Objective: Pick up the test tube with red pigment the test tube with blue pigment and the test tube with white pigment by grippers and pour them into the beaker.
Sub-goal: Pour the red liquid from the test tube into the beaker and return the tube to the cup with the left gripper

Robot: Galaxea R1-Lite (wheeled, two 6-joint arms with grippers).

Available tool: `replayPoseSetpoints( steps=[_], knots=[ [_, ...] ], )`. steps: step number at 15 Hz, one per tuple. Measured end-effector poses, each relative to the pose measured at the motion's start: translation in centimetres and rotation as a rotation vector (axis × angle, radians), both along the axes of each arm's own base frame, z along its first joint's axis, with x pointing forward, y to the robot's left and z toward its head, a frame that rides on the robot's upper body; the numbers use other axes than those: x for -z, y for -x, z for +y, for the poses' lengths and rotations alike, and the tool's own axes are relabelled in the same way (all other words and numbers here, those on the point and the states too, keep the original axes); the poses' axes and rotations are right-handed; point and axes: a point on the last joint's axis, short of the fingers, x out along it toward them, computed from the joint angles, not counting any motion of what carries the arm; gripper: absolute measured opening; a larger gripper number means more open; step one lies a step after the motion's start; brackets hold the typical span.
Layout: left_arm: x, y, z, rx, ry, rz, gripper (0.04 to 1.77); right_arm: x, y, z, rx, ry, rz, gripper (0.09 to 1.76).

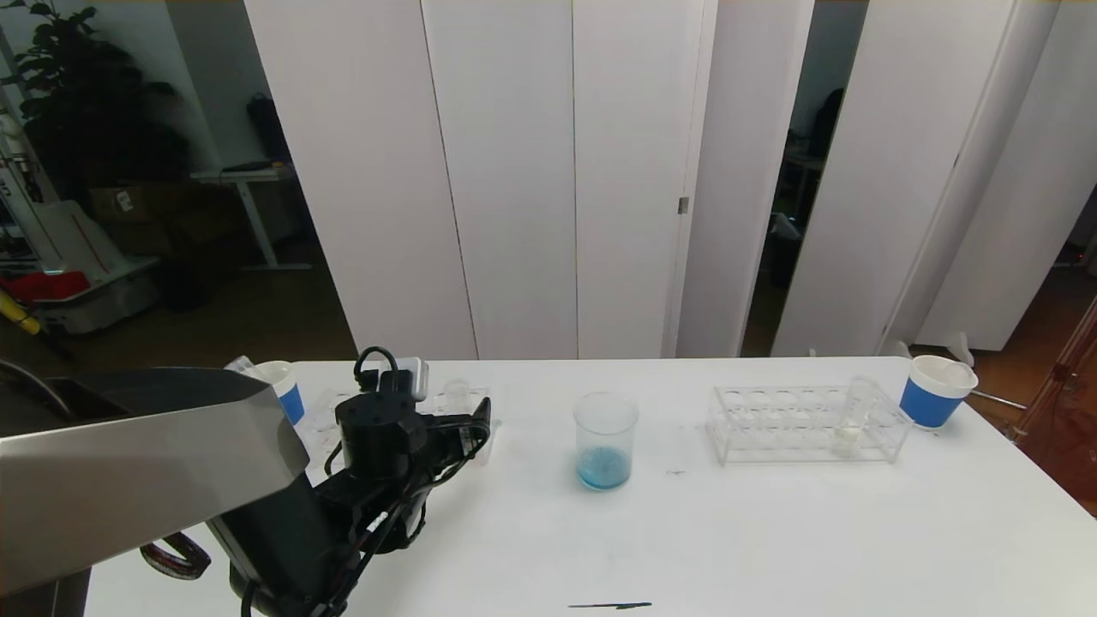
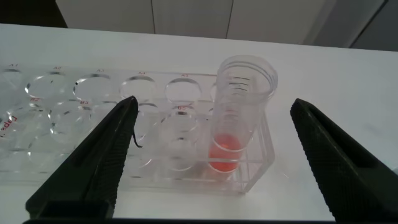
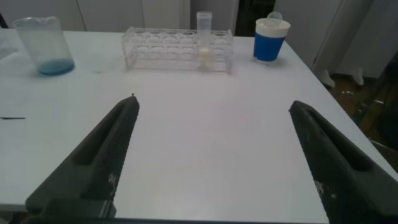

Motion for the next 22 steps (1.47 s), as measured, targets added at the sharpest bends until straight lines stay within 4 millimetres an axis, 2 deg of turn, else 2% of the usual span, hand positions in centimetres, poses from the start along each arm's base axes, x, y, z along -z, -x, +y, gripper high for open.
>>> replayPoseSetpoints(
  steps=[2,3,4,6,7,8,9,11,18,22],
  knots=[
    [0.0,-0.6,0.0,-0.008,0.005,-0.011,1.75,0.0,0.0,0.0,0.000,0.000,0.000,1.73],
    [0.1,-0.9,0.1,-0.014,0.005,-0.013,1.66,0.0,0.0,0.0,0.000,0.000,0.001,1.73],
    [0.2,-1.1,0.2,-0.016,0.004,-0.013,1.41,0.0,0.0,0.0,0.000,0.000,0.000,1.73],
    [0.4,-1.3,-0.1,0.002,0.003,-0.011,0.58,0.0,0.0,0.0,0.000,0.000,0.000,1.73],
    [0.5,-1.3,0.0,0.001,0.002,-0.009,0.41,0.0,0.0,0.0,0.000,0.000,0.000,1.73],
    [0.6,-1.3,-0.1,0.002,0.000,-0.009,0.49,0.0,0.0,0.0,0.000,0.000,0.000,1.73],
    [0.6,-1.3,-0.1,0.002,-0.002,-0.007,0.66,0.0,0.0,0.0,0.001,0.000,0.000,1.73],
    [0.6,-1.3,-0.1,0.004,-0.005,-0.007,0.57,0.0,0.0,0.0,0.000,0.000,0.001,1.73],
    [0.4,-1.1,-0.6,0.011,-0.009,-0.012,0.57,0.0,0.0,0.0,0.000,0.000,0.000,1.73],
    [-0.4,-0.9,-1.2,0.026,-0.006,-0.036,0.58,0.0,0.0,0.0,0.000,0.000,0.000,1.73]
  ],
)
